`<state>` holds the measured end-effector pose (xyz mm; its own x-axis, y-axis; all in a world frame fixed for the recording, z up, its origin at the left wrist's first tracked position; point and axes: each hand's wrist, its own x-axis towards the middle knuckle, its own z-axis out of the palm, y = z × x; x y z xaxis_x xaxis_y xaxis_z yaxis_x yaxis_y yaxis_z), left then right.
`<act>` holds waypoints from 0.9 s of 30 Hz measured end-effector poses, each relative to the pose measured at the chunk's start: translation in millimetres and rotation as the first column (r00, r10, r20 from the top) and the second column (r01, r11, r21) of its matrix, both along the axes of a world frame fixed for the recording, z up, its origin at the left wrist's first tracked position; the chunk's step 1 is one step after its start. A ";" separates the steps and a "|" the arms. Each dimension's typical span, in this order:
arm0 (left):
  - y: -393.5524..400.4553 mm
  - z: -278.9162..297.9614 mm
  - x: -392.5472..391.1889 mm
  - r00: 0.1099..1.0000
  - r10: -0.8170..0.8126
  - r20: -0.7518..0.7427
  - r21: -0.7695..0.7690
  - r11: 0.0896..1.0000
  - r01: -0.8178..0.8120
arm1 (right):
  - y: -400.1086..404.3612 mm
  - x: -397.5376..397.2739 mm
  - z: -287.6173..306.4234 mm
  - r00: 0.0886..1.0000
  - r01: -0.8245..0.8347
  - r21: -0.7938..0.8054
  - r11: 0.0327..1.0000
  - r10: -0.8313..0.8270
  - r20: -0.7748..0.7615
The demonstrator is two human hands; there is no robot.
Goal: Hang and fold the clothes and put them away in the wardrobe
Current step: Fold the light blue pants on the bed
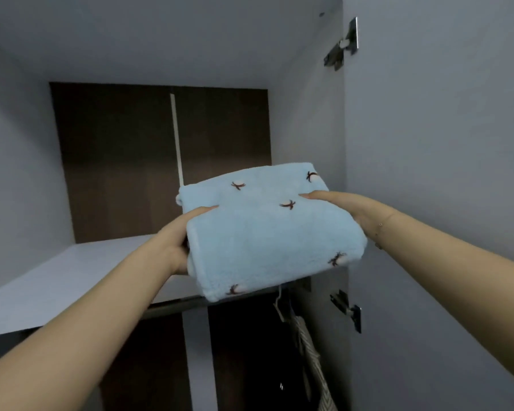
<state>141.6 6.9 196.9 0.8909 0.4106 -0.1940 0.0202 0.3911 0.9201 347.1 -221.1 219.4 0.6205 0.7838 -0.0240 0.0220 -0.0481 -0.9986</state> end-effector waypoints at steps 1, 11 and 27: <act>12.7 2.0 15.5 1.000 -0.002 -0.016 -0.006 1.000 0.002 | 11.7 15.2 2.8 1.000 0.010 -0.019 1.000 -0.009 0.025; 66.4 -33.3 133.3 0.993 -0.047 -0.113 -0.033 0.999 0.043 | 75.4 101.1 -18.3 0.793 0.463 -0.451 0.763 -0.129 0.596; -7.2 -90.4 85.1 0.840 0.344 0.419 0.784 0.331 -0.526 | 145.0 48.6 -7.0 0.402 0.136 -0.481 0.866 0.396 0.826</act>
